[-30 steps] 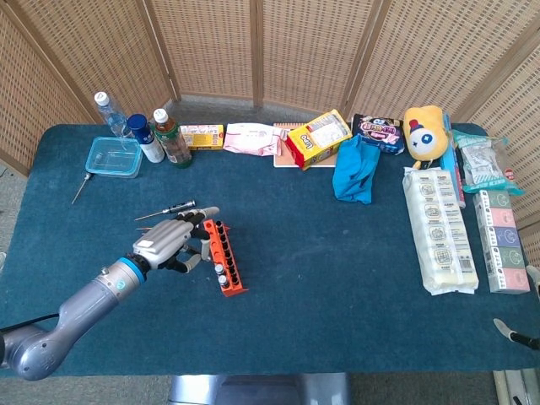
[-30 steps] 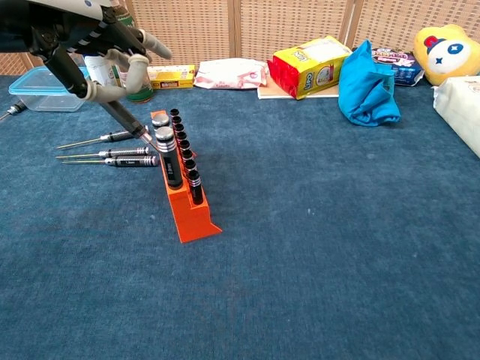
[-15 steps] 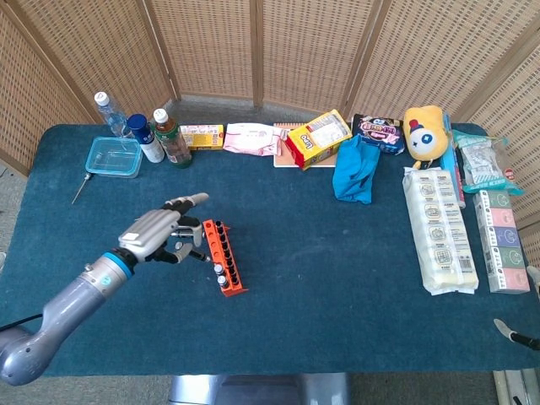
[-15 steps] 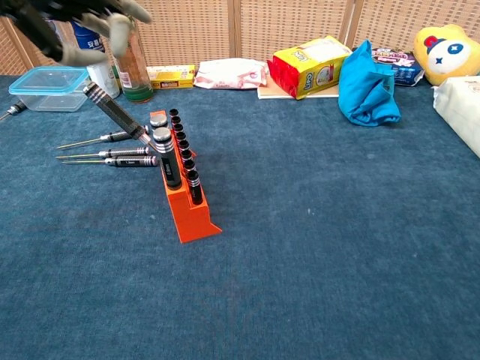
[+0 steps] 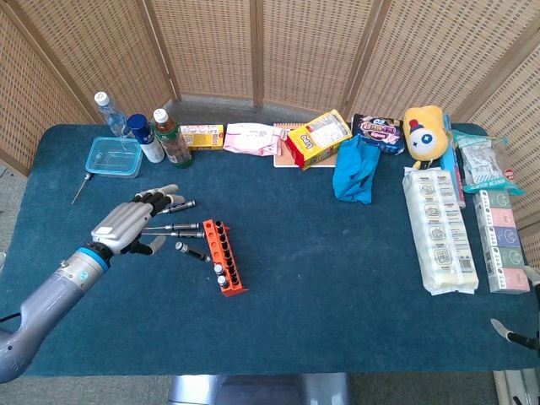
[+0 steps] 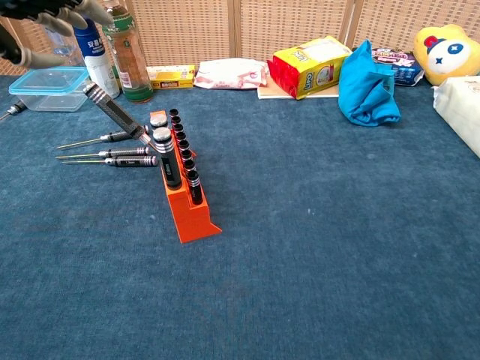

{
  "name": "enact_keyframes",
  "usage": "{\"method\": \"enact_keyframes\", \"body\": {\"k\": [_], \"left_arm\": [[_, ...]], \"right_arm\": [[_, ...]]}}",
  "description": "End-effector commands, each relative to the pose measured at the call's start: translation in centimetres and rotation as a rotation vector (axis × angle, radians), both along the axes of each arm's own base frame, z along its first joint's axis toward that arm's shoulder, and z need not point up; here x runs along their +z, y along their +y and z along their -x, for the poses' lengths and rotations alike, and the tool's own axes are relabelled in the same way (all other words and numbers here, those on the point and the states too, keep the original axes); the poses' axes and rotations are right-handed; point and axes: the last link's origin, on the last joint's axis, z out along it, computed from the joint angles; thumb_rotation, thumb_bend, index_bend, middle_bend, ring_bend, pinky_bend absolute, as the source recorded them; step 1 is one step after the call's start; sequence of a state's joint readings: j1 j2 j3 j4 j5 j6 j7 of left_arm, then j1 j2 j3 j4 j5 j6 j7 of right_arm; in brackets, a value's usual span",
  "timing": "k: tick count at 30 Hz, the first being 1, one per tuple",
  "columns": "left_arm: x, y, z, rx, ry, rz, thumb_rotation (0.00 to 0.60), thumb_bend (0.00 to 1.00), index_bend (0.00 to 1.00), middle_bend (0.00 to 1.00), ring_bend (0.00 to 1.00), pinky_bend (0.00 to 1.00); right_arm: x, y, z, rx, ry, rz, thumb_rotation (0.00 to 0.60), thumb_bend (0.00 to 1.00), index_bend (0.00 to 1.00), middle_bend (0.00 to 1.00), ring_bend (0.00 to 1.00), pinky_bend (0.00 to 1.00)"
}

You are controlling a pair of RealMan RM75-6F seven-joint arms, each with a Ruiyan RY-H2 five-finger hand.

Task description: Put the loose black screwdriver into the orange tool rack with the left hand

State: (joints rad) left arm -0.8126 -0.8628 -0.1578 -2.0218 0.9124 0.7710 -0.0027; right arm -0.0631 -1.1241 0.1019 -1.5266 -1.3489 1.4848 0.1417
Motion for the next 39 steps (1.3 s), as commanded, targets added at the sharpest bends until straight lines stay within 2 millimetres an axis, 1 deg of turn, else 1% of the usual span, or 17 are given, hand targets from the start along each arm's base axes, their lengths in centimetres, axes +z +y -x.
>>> {"method": "enact_keyframes", "body": {"k": [1,9,14,20,24,31,39], "left_arm": [[-1.0,0.0,0.1,0.002,0.032,0.016,0.600,0.42,0.00,0.00,0.00,0.05],[-2.1,0.2,-0.1,0.001,0.069,0.010,0.600,0.42,0.00,0.00,0.00,0.05],[-2.1,0.4,-0.2,0.007,0.090,-0.013,0.600,0.42,0.00,0.00,0.00,0.05],[-3.0,0.5,-0.9,0.002,0.087,-0.002,0.600,0.42,0.00,0.00,0.00,0.05],[-3.7,0.4,-1.6,-0.007,0.069,0.009,0.600,0.42,0.00,0.00,0.00,0.05],[-3.8,0.3,-3.0,-0.033,0.052,0.014,0.600,0.42,0.00,0.00,0.00,0.05],[-3.7,-0.1,-3.2,-0.024,0.033,0.048,0.600,0.42,0.00,0.00,0.00,0.05]], "right_arm": [[0.0,0.0,0.0,-0.001,0.000,0.000,0.552,0.05,0.11,0.13,0.10,0.07],[0.2,0.1,0.2,-0.009,0.000,0.005,0.549,0.05,0.11,0.13,0.10,0.07],[0.0,0.3,0.4,-0.017,-0.008,0.001,0.549,0.05,0.11,0.13,0.10,0.07],[0.0,0.2,0.6,-0.016,-0.012,0.001,0.551,0.05,0.11,0.13,0.10,0.07],[0.1,0.2,0.6,-0.017,-0.014,0.003,0.550,0.05,0.11,0.13,0.10,0.07],[0.0,0.3,0.6,-0.019,-0.014,0.002,0.551,0.05,0.11,0.13,0.10,0.07],[0.1,0.3,0.5,-0.020,-0.012,0.004,0.549,0.05,0.11,0.13,0.10,0.07]]}}
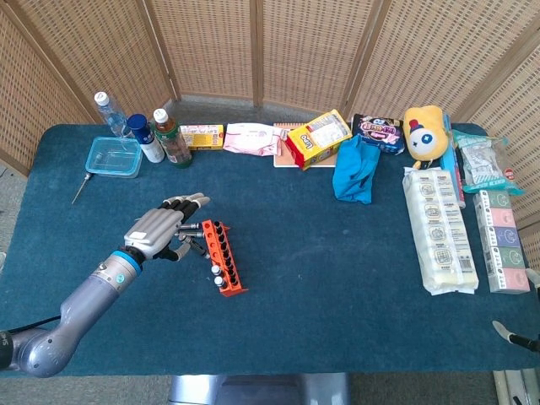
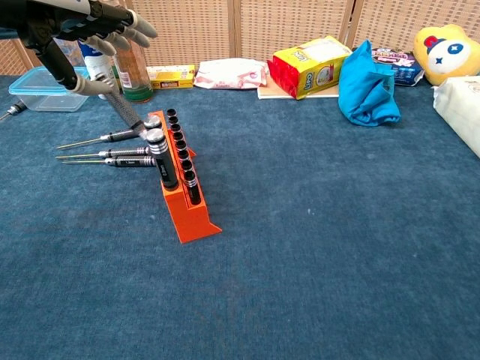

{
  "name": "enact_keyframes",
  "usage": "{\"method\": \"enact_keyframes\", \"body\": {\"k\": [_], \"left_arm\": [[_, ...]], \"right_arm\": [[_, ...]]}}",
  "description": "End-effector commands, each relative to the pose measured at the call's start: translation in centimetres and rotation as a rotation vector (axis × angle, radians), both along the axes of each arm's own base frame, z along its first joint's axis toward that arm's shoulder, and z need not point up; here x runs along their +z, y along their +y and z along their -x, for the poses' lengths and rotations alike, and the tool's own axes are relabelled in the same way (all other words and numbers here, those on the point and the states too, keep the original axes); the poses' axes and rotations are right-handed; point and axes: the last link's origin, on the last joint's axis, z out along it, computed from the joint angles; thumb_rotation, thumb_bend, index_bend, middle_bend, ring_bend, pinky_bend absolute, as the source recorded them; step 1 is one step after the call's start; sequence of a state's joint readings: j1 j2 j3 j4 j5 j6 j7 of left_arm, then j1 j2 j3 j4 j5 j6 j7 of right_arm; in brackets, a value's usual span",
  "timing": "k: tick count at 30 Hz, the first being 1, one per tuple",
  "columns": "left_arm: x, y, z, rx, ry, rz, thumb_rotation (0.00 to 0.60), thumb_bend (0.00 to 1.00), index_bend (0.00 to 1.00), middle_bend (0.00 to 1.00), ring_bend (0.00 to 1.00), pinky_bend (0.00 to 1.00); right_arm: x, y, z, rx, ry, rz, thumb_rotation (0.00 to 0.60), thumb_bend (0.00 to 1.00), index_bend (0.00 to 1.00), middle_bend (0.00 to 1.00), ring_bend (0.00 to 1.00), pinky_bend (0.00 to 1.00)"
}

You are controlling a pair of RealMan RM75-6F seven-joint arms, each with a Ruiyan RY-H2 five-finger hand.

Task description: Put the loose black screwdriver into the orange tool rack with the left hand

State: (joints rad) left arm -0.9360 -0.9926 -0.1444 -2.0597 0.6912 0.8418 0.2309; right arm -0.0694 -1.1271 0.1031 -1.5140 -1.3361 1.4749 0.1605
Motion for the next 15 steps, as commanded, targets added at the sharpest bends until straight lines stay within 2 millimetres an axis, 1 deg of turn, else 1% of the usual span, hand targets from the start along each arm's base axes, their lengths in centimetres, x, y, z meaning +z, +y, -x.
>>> {"method": "enact_keyframes", "body": {"k": [1,10,15], "left_arm": [[0.3,-0.1,0.3,0.017,-0.011,0.017,0.600,0.42,0.00,0.00,0.00,0.05],[1.5,-0.3,1.6,0.051,-0.011,0.027,0.600,0.42,0.00,0.00,0.00,0.05],[1.3,-0.4,1.7,0.038,-0.018,0.035,0.600,0.42,0.00,0.00,0.00,0.05]], "right_arm": [[0.0,0.0,0.0,-0.001,0.001,-0.001,0.550,0.05,0.11,0.13,0.10,0.07],[-0.2,-0.1,-0.1,0.001,-0.001,-0.007,0.551,0.05,0.11,0.13,0.10,0.07],[-0.3,-0.1,-0.2,0.006,-0.003,-0.008,0.548,0.05,0.11,0.13,0.10,0.07]]}}
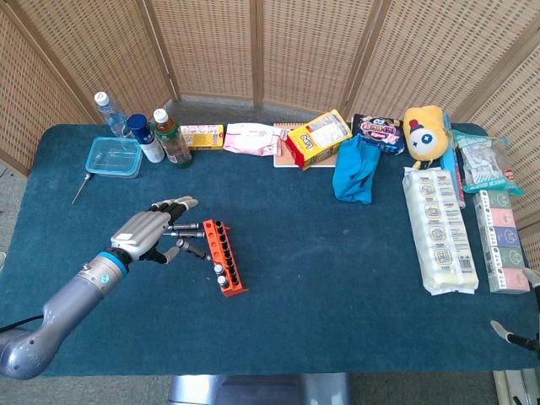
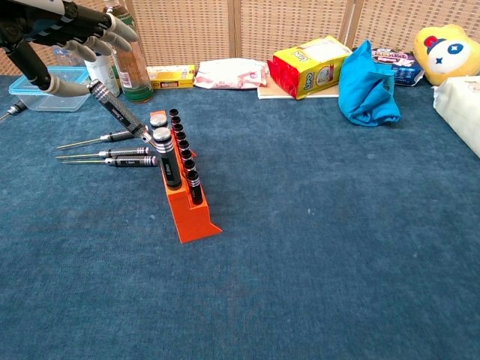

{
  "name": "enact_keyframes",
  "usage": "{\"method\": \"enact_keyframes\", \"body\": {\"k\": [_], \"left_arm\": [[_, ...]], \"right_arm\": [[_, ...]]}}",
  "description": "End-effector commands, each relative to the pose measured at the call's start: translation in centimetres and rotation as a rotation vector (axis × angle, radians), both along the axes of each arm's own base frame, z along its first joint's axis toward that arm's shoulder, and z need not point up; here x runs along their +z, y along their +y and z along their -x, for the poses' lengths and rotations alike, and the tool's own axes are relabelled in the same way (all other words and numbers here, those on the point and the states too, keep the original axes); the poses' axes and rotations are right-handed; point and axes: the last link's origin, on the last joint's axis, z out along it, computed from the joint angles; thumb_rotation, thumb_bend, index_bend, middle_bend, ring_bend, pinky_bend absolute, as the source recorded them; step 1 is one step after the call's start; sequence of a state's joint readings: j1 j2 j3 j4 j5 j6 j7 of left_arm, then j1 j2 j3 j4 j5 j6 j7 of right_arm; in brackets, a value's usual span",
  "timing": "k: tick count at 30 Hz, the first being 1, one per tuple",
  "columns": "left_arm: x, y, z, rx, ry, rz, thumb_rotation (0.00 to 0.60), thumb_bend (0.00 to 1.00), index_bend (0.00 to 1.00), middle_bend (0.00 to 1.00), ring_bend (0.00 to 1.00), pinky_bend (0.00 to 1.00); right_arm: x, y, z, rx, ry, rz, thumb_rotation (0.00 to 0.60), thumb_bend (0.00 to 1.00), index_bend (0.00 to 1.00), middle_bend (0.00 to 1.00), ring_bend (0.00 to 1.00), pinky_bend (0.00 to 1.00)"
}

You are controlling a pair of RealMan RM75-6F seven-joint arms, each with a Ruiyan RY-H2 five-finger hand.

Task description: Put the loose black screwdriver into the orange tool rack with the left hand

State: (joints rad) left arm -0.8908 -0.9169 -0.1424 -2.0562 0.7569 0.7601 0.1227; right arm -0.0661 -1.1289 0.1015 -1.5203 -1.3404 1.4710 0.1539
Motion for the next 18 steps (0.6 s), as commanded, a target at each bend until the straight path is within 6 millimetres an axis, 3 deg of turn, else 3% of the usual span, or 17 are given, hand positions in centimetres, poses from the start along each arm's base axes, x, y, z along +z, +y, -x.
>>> {"method": "enact_keyframes", "body": {"k": [1,5,9,18], "left_arm": [[-0.2,-0.1,0.1,-0.007,-0.002,0.007,0.600,0.42,0.00,0.00,0.00,0.05],[-0.9,-0.2,-0.1,-0.020,0.000,0.023,0.600,0.41,0.01,0.00,0.00,0.05],[-1.6,-0.1,-0.4,-0.032,0.009,0.029,0.600,0.41,0.17,0.00,0.00,0.05],[-1.8,-0.2,-0.7,-0.031,0.025,0.009,0.600,0.42,0.29,0.00,0.00,0.05]], "right_arm": [[0.0,0.0,-0.1,0.002,0.000,0.001,0.548,0.05,0.11,0.13,0.10,0.07],[0.1,0.1,-0.1,0.001,0.001,0.004,0.552,0.05,0.11,0.13,0.10,0.07],[0.3,0.3,0.1,-0.008,0.001,0.009,0.549,0.05,0.11,0.13,0.10,0.07],[0.3,0.3,0.2,-0.009,-0.004,0.011,0.546,0.05,0.11,0.13,0.10,0.07]]}}
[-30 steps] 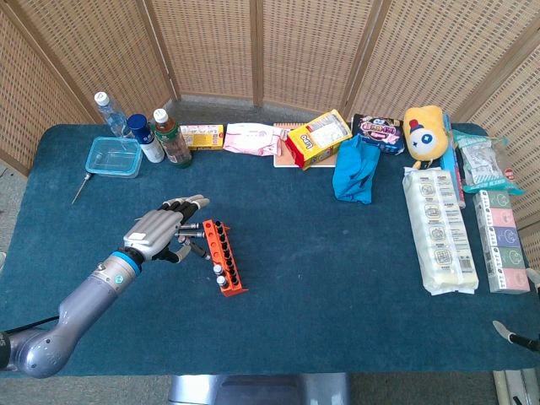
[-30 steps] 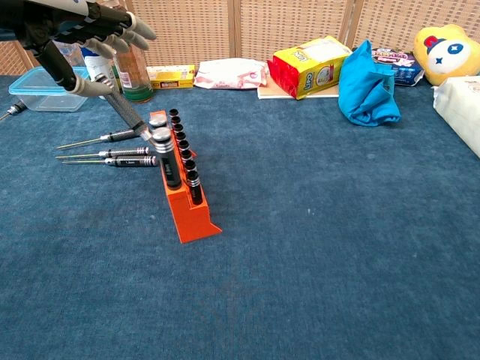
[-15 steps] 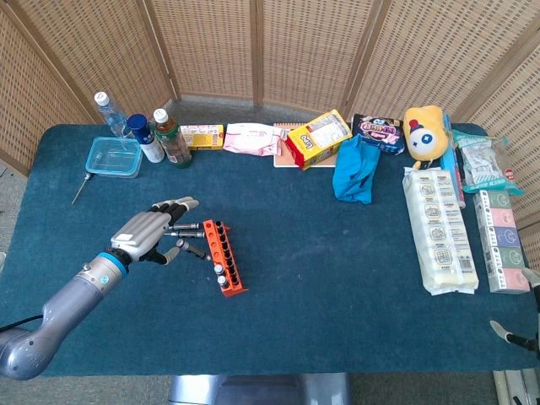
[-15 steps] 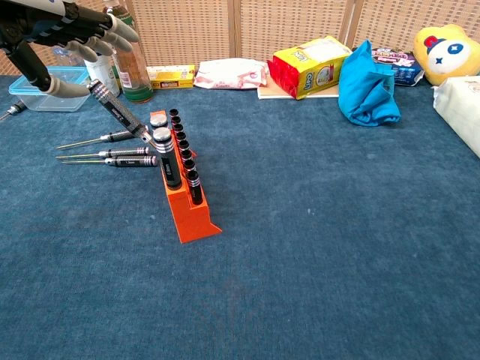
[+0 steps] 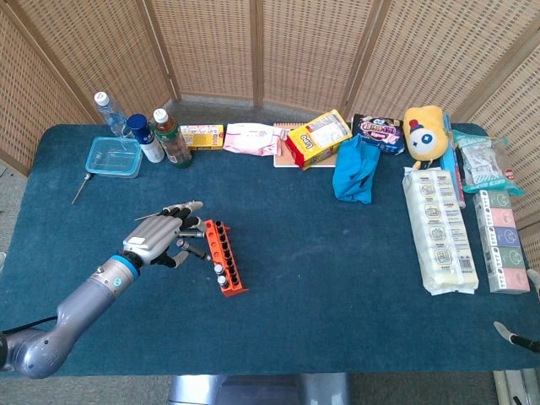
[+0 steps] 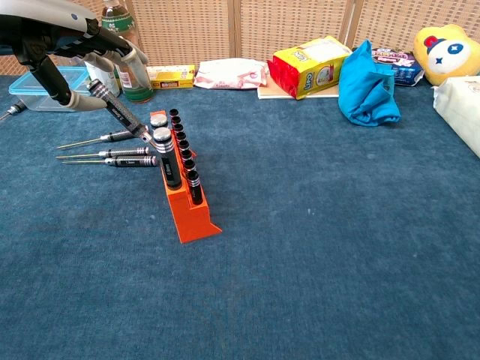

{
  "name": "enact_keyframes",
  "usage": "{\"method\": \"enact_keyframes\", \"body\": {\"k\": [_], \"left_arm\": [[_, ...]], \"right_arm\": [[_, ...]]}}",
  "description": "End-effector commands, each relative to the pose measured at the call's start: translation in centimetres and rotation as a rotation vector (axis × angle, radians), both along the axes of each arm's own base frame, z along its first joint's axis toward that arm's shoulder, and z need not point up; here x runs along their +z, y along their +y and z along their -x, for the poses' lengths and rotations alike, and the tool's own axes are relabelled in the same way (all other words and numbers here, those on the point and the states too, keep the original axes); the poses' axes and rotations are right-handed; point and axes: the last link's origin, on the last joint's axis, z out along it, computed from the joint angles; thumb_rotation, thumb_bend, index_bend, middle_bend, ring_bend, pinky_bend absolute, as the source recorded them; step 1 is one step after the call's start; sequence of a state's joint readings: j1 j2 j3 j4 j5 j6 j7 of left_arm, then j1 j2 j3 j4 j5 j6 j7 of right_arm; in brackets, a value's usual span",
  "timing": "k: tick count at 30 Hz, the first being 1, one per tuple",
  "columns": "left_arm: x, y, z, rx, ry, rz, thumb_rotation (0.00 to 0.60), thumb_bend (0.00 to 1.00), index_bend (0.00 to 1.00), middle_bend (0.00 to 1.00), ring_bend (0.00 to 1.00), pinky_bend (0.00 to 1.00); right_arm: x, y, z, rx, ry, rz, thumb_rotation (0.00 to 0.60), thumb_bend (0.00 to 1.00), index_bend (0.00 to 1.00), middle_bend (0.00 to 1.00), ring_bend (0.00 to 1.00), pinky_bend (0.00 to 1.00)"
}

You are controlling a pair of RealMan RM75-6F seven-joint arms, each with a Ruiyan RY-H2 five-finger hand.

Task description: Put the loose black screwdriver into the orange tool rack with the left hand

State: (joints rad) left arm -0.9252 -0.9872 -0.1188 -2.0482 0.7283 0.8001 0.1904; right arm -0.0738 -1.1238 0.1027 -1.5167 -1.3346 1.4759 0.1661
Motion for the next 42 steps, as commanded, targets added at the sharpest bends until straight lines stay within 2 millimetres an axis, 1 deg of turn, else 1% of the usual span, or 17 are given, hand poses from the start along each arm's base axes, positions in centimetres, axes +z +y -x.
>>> {"method": "enact_keyframes", "body": {"k": [1,6,13,16,20,30,35,42], "left_arm": [[0.1,-0.1,0.0,0.000,0.009,-0.008,0.600,0.42,0.29,0.00,0.00,0.05],[0.1,-0.3,0.2,0.003,0.026,-0.015,0.600,0.42,0.34,0.00,0.00,0.05],[-0.2,-0.2,0.2,0.006,0.029,-0.011,0.600,0.42,0.36,0.00,0.00,0.05],[-0.3,-0.1,0.1,0.004,0.027,-0.012,0.600,0.44,0.39,0.00,0.00,0.05],[-0.4,-0.1,0.0,0.000,0.034,-0.011,0.600,0.50,0.44,0.00,0.00,0.05],[-0.4,-0.1,-0.3,-0.004,0.036,-0.013,0.600,0.50,0.47,0.00,0.00,0.05],[0.1,-0.3,-1.3,-0.039,0.042,-0.022,0.600,0.51,0.48,0.00,0.00,0.05],[0.2,-1.1,-2.9,-0.112,0.078,-0.024,0.600,0.51,0.48,0.00,0.00,0.05]], "right_arm": [[0.0,0.0,0.0,0.000,-0.003,0.000,0.549,0.05,0.11,0.13,0.10,0.07],[-0.1,0.0,0.0,0.000,-0.005,-0.002,0.550,0.05,0.11,0.13,0.10,0.07],[0.0,0.0,0.0,0.001,-0.006,-0.001,0.550,0.05,0.11,0.13,0.10,0.07],[0.0,0.0,-0.1,0.001,-0.004,0.000,0.549,0.05,0.11,0.13,0.10,0.07],[0.0,0.0,-0.1,-0.001,-0.006,-0.001,0.550,0.05,0.11,0.13,0.10,0.07],[0.0,0.0,-0.1,-0.003,-0.009,0.000,0.549,0.05,0.11,0.13,0.10,0.07],[-0.1,0.0,0.0,-0.004,-0.013,-0.001,0.548,0.05,0.11,0.13,0.10,0.07],[-0.3,0.0,-0.1,-0.004,-0.018,-0.004,0.551,0.05,0.11,0.13,0.10,0.07]]}}
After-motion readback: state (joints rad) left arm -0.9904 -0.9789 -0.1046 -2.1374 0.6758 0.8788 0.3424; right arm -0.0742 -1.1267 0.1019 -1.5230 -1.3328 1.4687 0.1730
